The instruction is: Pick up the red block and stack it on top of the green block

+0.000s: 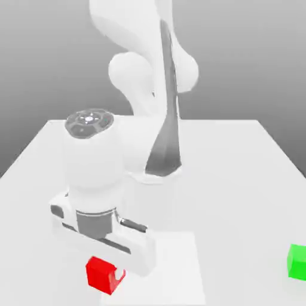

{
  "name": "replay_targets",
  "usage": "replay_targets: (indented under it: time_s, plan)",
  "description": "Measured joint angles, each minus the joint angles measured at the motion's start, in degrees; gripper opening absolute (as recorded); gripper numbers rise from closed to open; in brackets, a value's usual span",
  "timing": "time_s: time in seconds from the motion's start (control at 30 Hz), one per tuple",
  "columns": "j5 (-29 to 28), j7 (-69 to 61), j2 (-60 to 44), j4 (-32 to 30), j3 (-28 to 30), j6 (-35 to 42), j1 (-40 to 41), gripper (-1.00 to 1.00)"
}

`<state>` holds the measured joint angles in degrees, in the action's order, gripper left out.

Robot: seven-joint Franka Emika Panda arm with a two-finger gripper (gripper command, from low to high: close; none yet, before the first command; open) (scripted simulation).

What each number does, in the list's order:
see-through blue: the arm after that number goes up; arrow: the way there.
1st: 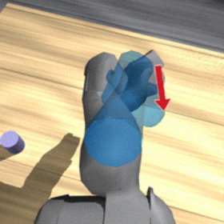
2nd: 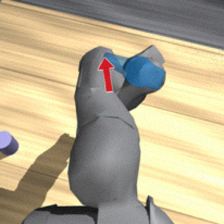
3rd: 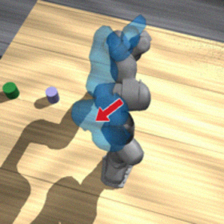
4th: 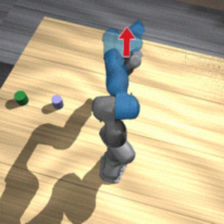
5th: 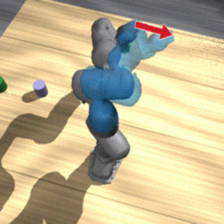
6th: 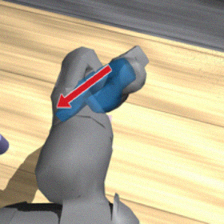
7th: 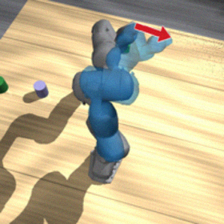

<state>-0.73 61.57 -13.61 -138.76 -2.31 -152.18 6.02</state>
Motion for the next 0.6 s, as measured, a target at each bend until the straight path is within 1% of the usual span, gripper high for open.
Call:
replay_targets:
  time_s: [0.33,0.4,0.47,0.5,0.6]
  plan:
    - [-5.02,-2.32,1.5,1.92,-14.07,4.0,-14.99,-1.0]
    - [-7.53,-1.84,-0.66,3.25,-16.17,3.42,-18.79,-1.0]
    - [-11.89,0.14,-5.77,5.04,-16.06,0.56,-22.95,-1.0]
    - [-13.15,0.86,-7.43,5.41,-15.56,-0.63,-24.05,1.0]
    - [-13.15,0.86,-7.44,5.41,-15.56,-0.63,-24.05,1.0]
